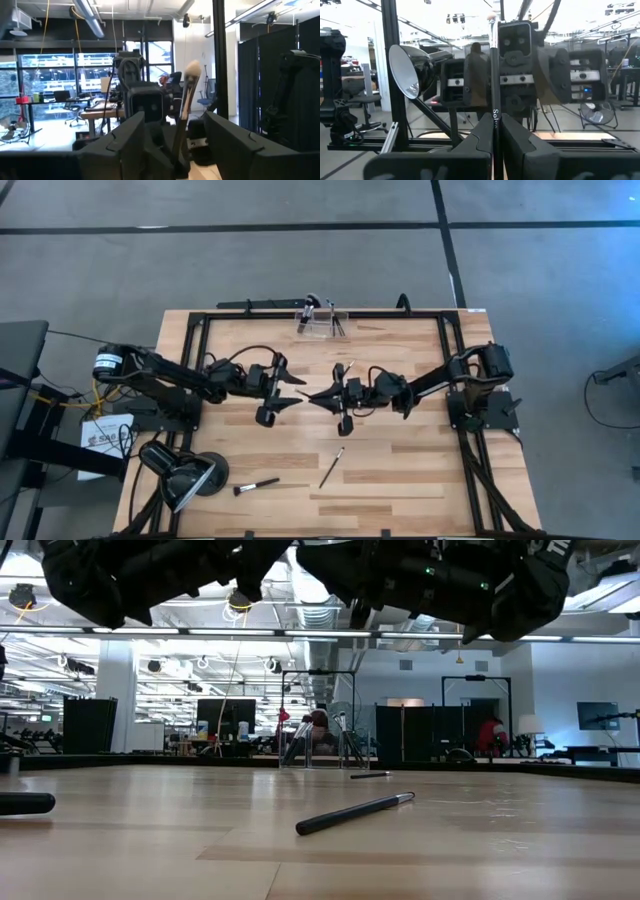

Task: Sort items
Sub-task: Put the eyeshadow brush into the right section of the transparent organizer

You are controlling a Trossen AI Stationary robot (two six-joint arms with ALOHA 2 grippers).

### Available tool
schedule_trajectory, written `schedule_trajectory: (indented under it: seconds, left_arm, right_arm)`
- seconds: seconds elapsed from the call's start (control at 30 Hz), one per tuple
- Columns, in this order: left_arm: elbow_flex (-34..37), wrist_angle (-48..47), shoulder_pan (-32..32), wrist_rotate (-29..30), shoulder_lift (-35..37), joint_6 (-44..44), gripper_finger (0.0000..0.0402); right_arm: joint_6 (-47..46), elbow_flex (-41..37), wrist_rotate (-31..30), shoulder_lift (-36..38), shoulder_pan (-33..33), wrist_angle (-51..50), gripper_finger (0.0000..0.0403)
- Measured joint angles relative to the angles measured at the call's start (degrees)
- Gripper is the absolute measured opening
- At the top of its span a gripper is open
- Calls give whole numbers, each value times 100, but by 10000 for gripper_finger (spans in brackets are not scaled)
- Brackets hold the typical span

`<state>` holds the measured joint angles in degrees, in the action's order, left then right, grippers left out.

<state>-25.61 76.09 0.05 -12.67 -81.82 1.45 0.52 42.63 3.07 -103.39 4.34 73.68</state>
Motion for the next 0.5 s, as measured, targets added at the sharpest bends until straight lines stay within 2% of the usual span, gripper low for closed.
schedule_trajectory:
  seconds: [0.3,0.5]
  left_arm:
    - [-74,-17,-3,8,0,26,161]
    - [-74,-133,-2,121,0,274,107]
  right_arm:
    - [104,0,-4,0,-36,-214,8]
    - [100,0,-31,2,-38,-209,8]
